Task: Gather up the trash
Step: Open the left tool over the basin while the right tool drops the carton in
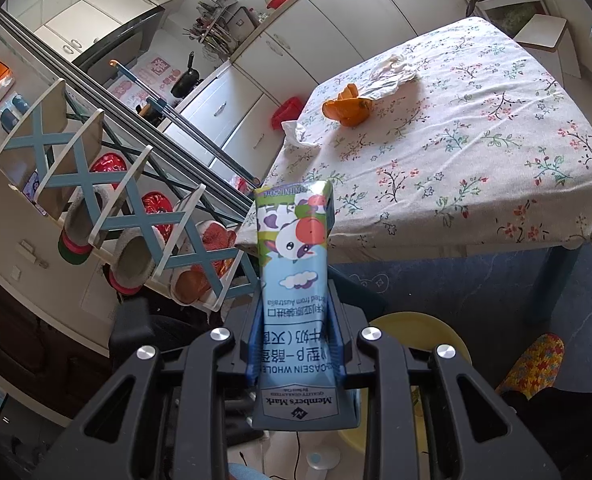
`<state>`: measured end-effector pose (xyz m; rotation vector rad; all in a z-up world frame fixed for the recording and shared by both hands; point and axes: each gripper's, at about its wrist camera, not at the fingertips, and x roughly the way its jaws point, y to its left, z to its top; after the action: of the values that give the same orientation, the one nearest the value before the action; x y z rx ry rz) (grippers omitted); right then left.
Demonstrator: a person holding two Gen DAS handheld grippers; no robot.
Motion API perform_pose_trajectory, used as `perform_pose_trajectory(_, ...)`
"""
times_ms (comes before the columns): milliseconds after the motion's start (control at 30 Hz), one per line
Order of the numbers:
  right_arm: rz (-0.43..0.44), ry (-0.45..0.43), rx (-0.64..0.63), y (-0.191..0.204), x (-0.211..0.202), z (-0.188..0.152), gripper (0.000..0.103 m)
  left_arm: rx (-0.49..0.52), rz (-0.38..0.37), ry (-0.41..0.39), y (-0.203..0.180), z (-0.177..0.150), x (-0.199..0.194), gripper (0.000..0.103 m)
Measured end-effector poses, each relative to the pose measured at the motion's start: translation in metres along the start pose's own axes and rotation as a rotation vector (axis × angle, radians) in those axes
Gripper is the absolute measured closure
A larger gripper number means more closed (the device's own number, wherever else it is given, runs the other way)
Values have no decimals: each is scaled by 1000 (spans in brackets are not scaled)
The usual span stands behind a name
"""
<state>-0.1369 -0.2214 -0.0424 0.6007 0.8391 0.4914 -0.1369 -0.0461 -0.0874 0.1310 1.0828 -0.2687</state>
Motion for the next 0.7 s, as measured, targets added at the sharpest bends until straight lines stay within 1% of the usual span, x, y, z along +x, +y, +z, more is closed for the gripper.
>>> perform_pose_trajectory(100,-5,4,-5,1,1,-1,75,-46,52,-90,11,6,-15,29)
perform_pose_trajectory(300,-16,25,-21,6,7,-4,75,-94,96,-188,22,11,-33,26)
perform_pose_trajectory(500,-45,83,-50,11,21,-14,75,-146,108,-244,33,11,-41,21)
perform_pose_trajectory(700,-121,182,-121,21,45,-31,74,-161,106,-263,35,11,-44,19)
